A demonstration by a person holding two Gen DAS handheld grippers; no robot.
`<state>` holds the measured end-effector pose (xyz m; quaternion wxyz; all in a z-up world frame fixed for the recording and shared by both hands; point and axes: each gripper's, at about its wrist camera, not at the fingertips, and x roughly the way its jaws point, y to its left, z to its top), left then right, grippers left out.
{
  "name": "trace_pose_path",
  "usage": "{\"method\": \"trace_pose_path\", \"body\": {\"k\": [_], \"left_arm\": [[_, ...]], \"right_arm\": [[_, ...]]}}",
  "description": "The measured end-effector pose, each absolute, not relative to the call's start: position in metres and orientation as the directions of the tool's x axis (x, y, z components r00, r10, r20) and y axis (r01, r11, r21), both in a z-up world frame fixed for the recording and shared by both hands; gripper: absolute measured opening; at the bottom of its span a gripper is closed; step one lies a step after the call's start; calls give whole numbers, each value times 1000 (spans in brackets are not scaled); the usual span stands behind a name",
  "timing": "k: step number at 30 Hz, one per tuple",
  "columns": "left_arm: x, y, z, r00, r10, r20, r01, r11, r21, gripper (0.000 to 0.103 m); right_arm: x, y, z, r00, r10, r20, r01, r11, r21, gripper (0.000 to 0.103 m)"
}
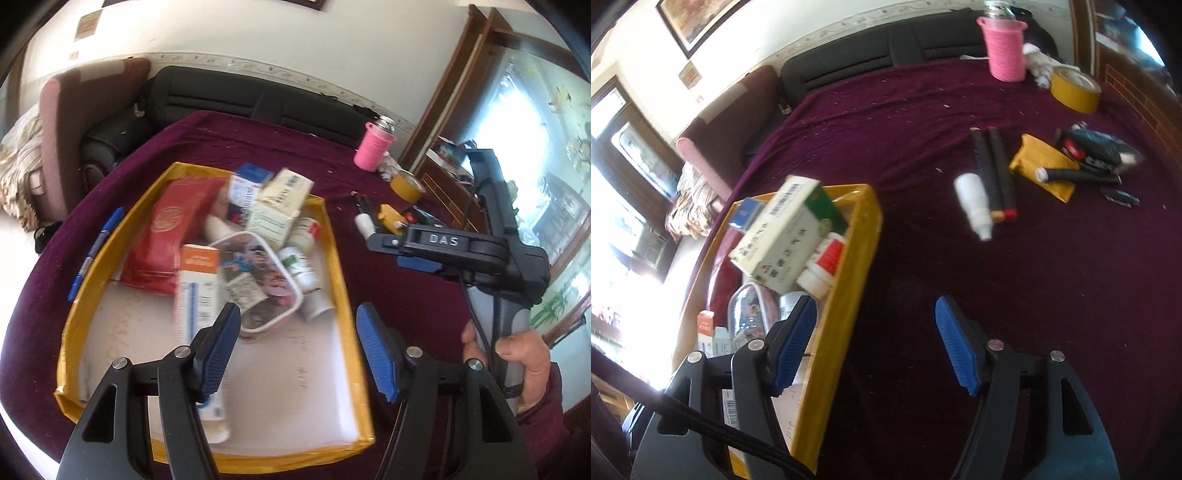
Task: Organize objects
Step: 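Lower the ointment tube and white bottle into the tray and open both tools, then grasp the white cap with the left tool while the right moves to the black markers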
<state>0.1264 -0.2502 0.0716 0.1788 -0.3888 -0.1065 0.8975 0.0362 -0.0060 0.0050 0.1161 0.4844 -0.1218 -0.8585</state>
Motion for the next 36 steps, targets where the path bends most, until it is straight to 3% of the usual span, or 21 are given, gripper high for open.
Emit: {"method": "trace_pose_path", "body": {"k": [15, 23, 27, 31, 36], "left_arm": [[123, -124, 69, -505, 409, -760, -366, -899, -241, 59], [104, -94, 59, -468, 368, -804, -342, -914, -219, 59], [76, -81, 64, -499, 317, -807, -293, -938, -187, 59], [34, -64, 67, -578, 249, -777, -242, -962, -128, 59], [-41, -47, 39, -530, 291, -796, -197, -956, -218, 59]], "right_arm": [[49, 92, -1, -530, -385, -755, -4, -889, 457, 73], [28, 171, 0, -613, -224, -757, -112, -925, 364, 75], [11, 198, -9, -642, -162, -750, -156, -930, 334, 75], [11, 222, -24, -677, -173, -715, -185, -901, 393, 75], [11, 243, -33, -663, -206, -720, -241, -851, 466, 75]]}}
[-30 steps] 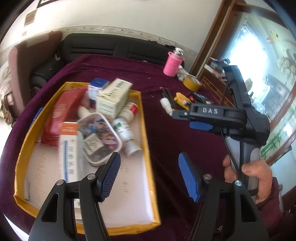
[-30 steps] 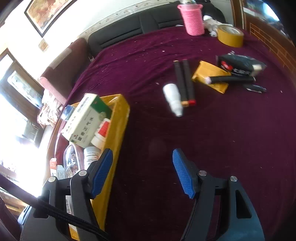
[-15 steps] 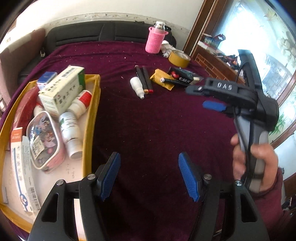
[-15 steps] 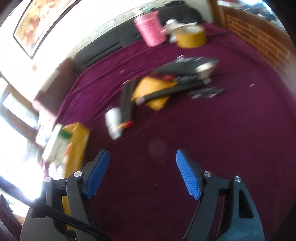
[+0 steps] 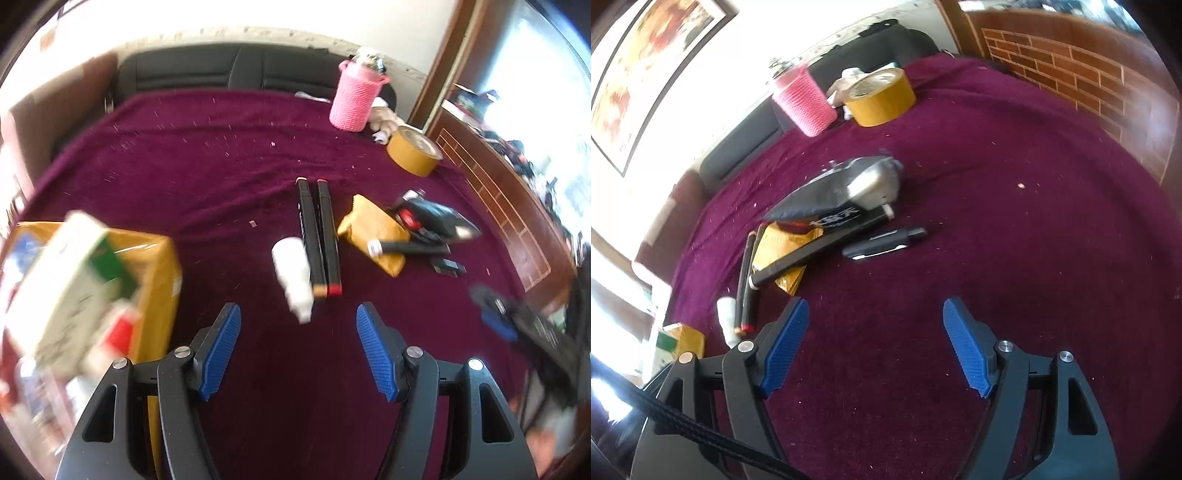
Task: Organize objects
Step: 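Grasp the white cap with the left tool while the right moves to the black markers, then grasp a black marker with the right tool while the left carries the white cap over the tray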
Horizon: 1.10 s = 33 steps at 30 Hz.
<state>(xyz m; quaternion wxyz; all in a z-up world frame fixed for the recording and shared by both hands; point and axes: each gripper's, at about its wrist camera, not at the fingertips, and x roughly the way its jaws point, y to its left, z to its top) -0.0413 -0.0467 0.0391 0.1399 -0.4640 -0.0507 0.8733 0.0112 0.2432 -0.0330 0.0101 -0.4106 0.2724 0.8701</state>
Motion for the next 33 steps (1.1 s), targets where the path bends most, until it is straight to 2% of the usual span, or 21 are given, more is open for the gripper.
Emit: {"method": "trace_pose_path", "body": {"k": [2, 3, 4, 5, 14, 20, 26, 33], "left_arm": [[-61, -42, 28, -531, 265, -805, -175, -964, -202, 57], [-69, -40, 22, -533, 247, -809, -169, -968, -184, 47], [-74, -38, 17, -528, 235, -816, -169, -971, -170, 29], [-78, -37, 12, -517, 234, -823, -171, -971, -169, 25], [-81, -35, 3, -519, 218, -826, -142, -975, -169, 23], [-80, -12, 1, -544, 126, -830, -161, -986, -44, 22], [-49, -28, 36, -568, 243, -786, -213, -966, -144, 22], [27, -86, 99, -653, 380, -656, -265, -925, -271, 22]], "right_arm": [[12, 245, -32, -665, -210, -717, -243, -847, 473, 75], [12, 246, -32, -663, -216, -717, -243, -844, 479, 75], [11, 246, -33, -660, -221, -718, -243, -841, 483, 75], [11, 246, -34, -656, -227, -720, -243, -839, 487, 75], [10, 245, -41, -635, -250, -731, -250, -829, 500, 75], [11, 242, -42, -639, -234, -733, -248, -839, 484, 77], [11, 240, -41, -644, -212, -735, -243, -854, 459, 77], [10, 232, -42, -651, -169, -740, -226, -888, 401, 78]]}}
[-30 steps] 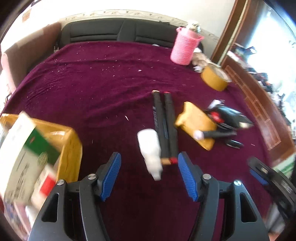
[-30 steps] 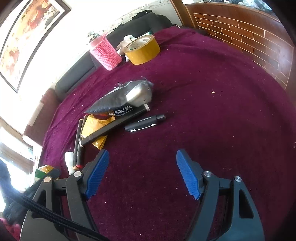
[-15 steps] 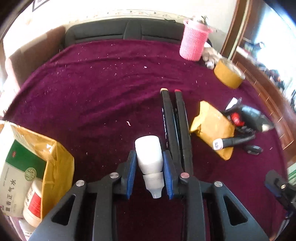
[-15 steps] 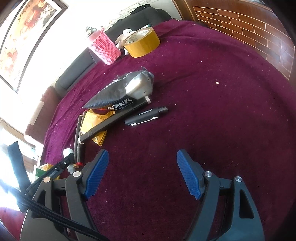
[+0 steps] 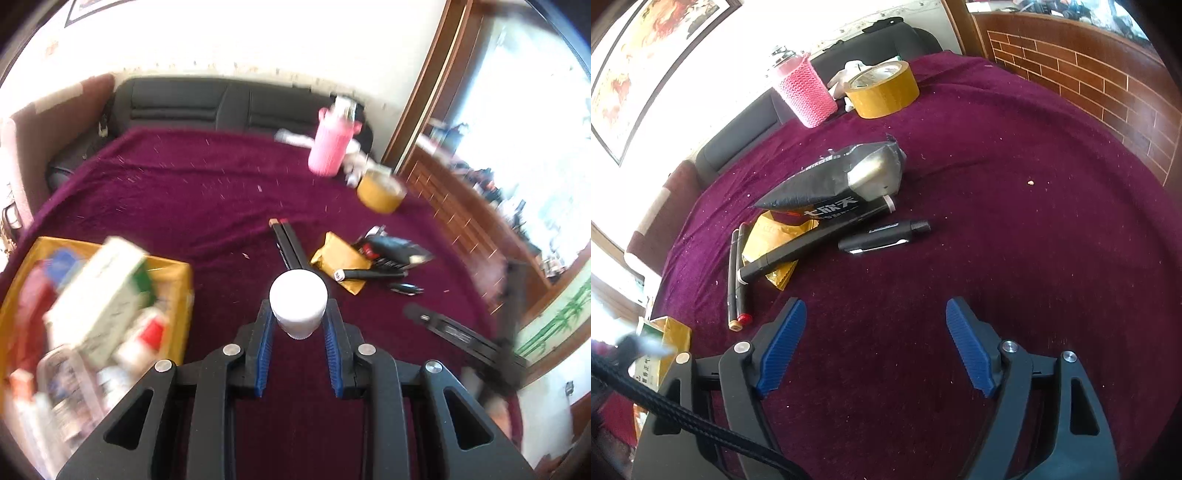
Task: Organize objects
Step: 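Grasp a black marker with the right tool while the left carries the white cap over the tray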
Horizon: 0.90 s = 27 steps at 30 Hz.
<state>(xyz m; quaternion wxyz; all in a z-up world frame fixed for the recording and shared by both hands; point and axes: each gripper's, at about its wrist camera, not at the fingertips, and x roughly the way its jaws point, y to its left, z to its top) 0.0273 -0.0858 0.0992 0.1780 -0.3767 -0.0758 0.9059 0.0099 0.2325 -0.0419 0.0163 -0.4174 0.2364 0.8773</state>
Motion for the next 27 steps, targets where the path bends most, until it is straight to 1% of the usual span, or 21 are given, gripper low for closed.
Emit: {"method": "trace_pose_path", "body": {"k": [2, 4, 6, 8, 11, 12, 13, 14, 15, 17, 18, 21, 23, 25, 27], "left_arm": [[50, -106, 111, -695, 373, -615, -269, -928, -258, 22], [71, -128, 119, -738, 349, -578, -260, -937, -234, 22], [87, -149, 122, -758, 336, -559, -249, -941, -229, 22], [99, -167, 123, -769, 336, -544, -245, -941, -234, 22], [112, -190, 122, -786, 336, -519, -242, -940, -242, 22], [116, -196, 121, -788, 343, -511, -246, -937, -249, 22], [119, -202, 121, -790, 351, -503, -252, -933, -255, 22], [120, -206, 119, -790, 357, -498, -257, -931, -260, 22], [121, -211, 117, -790, 367, -491, -264, -927, -268, 22], [123, -222, 114, -797, 373, -475, -263, -923, -282, 22], [124, -228, 111, -802, 364, -472, -254, -925, -282, 22], [124, -243, 104, -804, 370, -466, -242, -919, -312, 22], [127, -252, 102, -810, 364, -461, -231, -919, -319, 22], [131, -263, 101, -818, 350, -456, -220, -923, -314, 22], [134, -274, 99, -824, 339, -454, -213, -928, -307, 22]], "right_arm": [[11, 230, -43, -658, -150, -738, -224, -897, 382, 79], [12, 224, -44, -666, -131, -734, -212, -911, 355, 85], [11, 216, -45, -669, -125, -733, -185, -927, 326, 96], [7, 216, -46, -663, -165, -730, -147, -928, 343, 103], [5, 222, -45, -650, -215, -728, -111, -922, 372, 103], [3, 221, -45, -629, -224, -745, -91, -930, 356, 102], [1, 217, -42, -581, -204, -788, -89, -947, 310, 101], [2, 216, -38, -558, -164, -813, -118, -954, 274, 96], [8, 215, -28, -570, -140, -810, -131, -957, 258, 95], [19, 202, 5, -635, -141, -760, -77, -967, 244, 95], [22, 193, 19, -652, -151, -743, -43, -971, 236, 95], [13, 154, 47, -628, -292, -721, 109, -951, 289, 95], [-8, 126, 48, -572, -345, -744, 170, -937, 304, 94], [-33, 101, 39, -520, -362, -773, 193, -932, 307, 93], [-55, 83, 28, -482, -353, -802, 190, -935, 298, 85]]}}
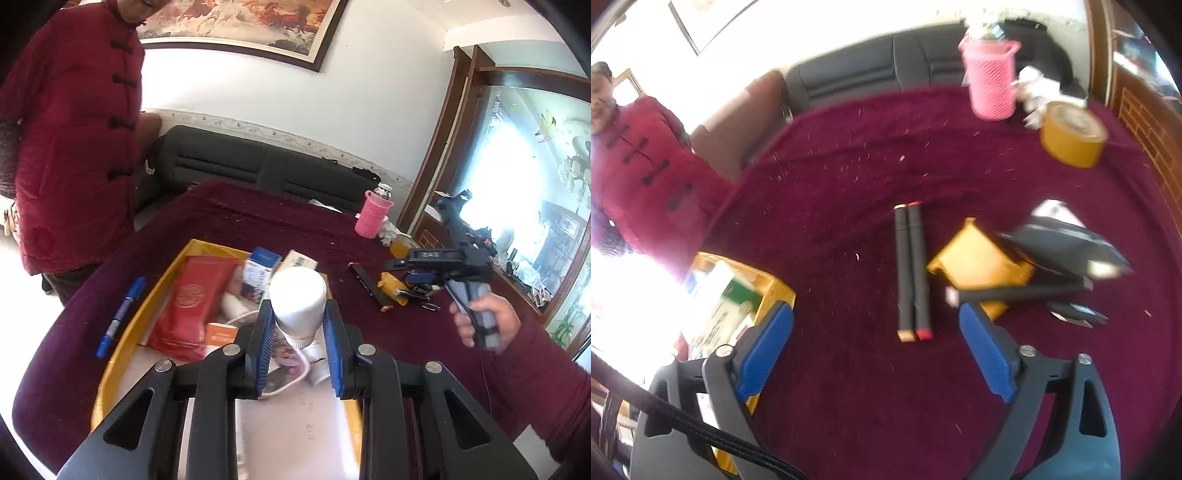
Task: Organize objects
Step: 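Grasp a black marker with the right tool while the left carries the white cap over the tray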
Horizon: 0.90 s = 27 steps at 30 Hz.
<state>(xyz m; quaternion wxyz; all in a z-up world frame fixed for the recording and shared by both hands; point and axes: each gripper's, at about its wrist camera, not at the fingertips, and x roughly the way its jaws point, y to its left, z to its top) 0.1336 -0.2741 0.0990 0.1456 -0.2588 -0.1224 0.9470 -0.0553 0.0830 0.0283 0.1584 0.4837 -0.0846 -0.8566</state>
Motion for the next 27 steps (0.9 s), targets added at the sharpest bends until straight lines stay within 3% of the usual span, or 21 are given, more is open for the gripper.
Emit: {"method": "trace_pose_path", "body": {"k": [4, 16, 20, 22, 24, 27], "left_arm": [[136, -298, 90, -818, 336, -467, -204, -929, -309, 22], [114, -340, 59, -798, 357, -485, -150, -898, -414, 22], [112, -339, 55, -795, 367, -483, -156, -893, -422, 22], [115, -338, 56, -793, 380, -476, -164, -886, -435, 22], [118, -338, 58, -794, 386, -471, -166, -881, -442, 22], [122, -338, 63, -798, 379, -469, -163, -884, -438, 22]], "right_arm": [[-90, 59, 5, -424, -308, -851, 184, -950, 252, 84], [-125, 44, -30, -338, -207, -918, 136, -976, 170, 47], [-125, 35, -34, -344, -169, -924, 141, -982, 127, 46], [-123, 32, -33, -357, -131, -925, 125, -988, 92, 40], [-120, 29, -33, -382, -85, -920, 112, -993, 45, 20], [-108, 34, -32, -413, -78, -907, 89, -995, 45, 12]]}}
